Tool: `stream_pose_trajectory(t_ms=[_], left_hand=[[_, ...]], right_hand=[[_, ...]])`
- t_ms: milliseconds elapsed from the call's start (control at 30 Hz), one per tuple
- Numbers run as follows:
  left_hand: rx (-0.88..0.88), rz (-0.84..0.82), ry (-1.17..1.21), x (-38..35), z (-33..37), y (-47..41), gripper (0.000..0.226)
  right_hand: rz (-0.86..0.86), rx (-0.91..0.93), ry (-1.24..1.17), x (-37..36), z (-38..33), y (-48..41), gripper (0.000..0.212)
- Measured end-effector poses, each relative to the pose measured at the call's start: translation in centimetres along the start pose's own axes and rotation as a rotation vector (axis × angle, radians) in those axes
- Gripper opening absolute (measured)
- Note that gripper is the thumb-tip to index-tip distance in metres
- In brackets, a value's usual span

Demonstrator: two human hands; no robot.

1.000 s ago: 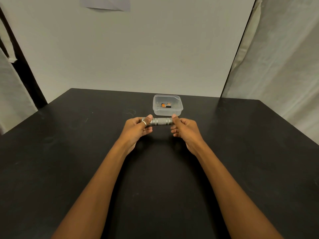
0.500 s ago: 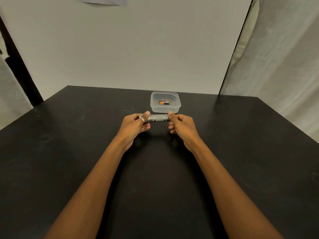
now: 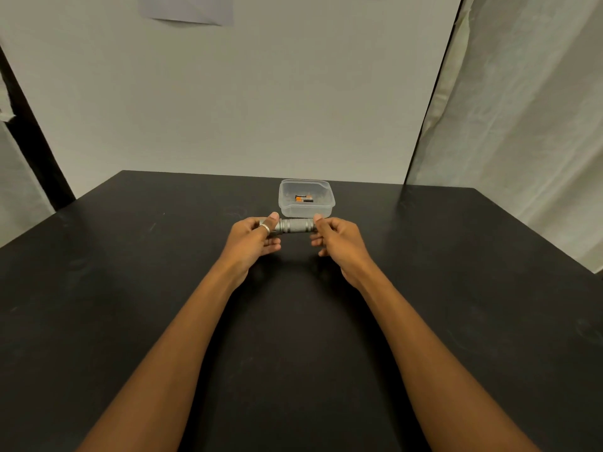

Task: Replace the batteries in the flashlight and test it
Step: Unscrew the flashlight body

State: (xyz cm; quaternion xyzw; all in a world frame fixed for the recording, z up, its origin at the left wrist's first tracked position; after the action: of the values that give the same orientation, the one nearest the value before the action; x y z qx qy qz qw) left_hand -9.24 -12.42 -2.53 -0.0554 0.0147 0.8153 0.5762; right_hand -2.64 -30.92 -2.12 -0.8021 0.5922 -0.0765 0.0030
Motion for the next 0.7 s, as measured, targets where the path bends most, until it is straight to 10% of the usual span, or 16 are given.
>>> stream_pose_trajectory(t_ms=[700], left_hand=[[0.007, 0.037, -0.070, -0.27, 0.48, 0.26, 0.038]], right_hand=[[-0.104, 0.076, -0.232, 0.49, -0.44, 0.04, 0.022]])
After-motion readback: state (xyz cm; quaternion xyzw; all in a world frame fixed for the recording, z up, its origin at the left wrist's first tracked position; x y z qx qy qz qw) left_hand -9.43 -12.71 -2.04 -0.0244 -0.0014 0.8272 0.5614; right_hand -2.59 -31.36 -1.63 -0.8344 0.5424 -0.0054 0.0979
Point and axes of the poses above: each hand's wrist, its own y-axis away from the middle knuckle, its own x-axis out of the back of the hand, z = x × y, the point moved 5 cm from there along -y, towards the middle knuckle, and after that the axes turned 3 degrees about -z, right-handed, at the moved point
